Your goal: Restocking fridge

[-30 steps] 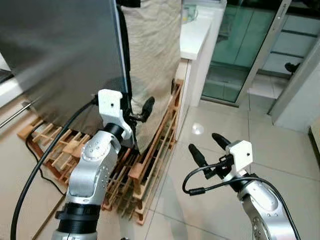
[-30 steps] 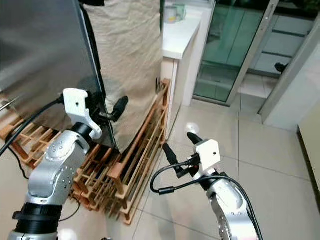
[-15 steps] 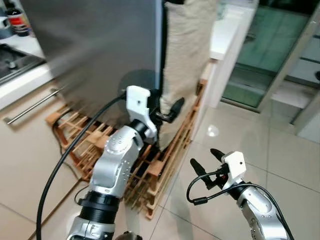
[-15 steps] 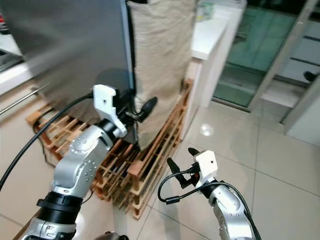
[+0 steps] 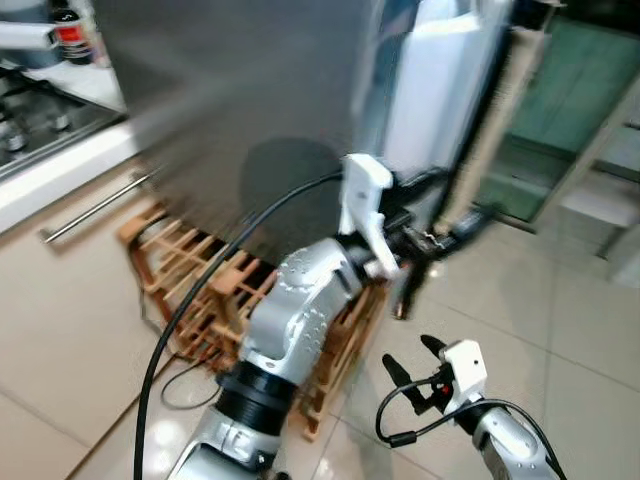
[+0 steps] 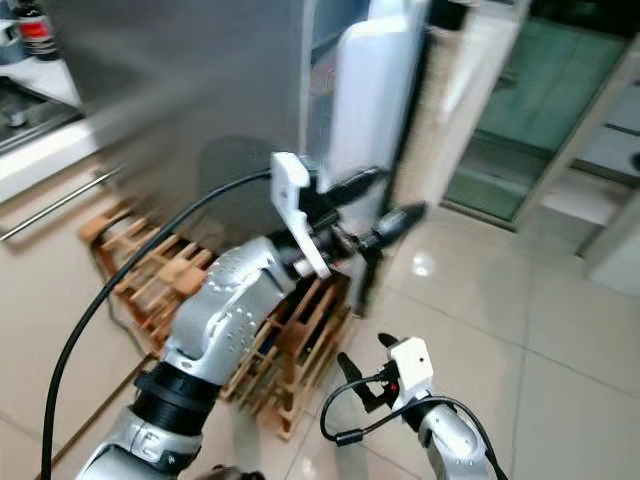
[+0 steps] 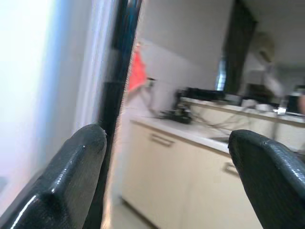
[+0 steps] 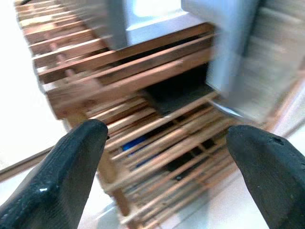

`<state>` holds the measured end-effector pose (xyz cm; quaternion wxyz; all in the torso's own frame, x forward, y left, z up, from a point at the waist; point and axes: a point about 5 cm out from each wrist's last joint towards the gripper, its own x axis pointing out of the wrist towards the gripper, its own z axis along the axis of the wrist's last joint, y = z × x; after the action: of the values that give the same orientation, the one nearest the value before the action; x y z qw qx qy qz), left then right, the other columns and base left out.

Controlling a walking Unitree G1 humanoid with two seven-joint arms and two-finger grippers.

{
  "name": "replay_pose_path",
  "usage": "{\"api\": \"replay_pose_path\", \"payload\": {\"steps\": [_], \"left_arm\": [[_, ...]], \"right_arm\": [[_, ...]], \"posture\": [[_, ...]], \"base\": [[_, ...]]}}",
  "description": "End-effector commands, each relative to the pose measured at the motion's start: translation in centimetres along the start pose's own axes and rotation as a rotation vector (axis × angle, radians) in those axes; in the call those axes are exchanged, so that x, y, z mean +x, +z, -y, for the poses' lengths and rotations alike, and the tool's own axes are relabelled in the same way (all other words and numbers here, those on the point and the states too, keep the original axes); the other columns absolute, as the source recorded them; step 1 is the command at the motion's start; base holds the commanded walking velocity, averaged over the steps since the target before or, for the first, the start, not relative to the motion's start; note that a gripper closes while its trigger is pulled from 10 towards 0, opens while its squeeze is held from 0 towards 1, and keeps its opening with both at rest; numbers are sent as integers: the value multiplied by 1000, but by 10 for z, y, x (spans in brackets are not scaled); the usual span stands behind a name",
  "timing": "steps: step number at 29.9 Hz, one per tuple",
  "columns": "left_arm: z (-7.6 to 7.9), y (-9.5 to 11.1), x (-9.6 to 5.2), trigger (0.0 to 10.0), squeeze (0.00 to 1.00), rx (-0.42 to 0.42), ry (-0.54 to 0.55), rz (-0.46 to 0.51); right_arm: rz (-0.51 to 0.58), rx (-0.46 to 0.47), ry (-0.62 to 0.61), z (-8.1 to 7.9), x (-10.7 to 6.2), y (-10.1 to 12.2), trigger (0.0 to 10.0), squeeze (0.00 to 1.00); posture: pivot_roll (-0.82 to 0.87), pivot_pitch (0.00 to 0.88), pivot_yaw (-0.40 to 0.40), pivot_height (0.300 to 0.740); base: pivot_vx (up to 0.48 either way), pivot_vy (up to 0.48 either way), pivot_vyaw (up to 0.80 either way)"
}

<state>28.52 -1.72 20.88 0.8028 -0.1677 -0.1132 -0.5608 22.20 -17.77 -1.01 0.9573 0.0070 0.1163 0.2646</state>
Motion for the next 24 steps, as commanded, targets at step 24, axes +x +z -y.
{"api": "replay_pose_path", "payload": {"steps": [24], "left_arm": [[-71,28,-188,10000,0,278,721,-121]], "right_arm": [[517,-183,-225,33,23,119,10000,0]], "posture": [[-66,0,-1,740]], "base": [[0,0,0]]}}
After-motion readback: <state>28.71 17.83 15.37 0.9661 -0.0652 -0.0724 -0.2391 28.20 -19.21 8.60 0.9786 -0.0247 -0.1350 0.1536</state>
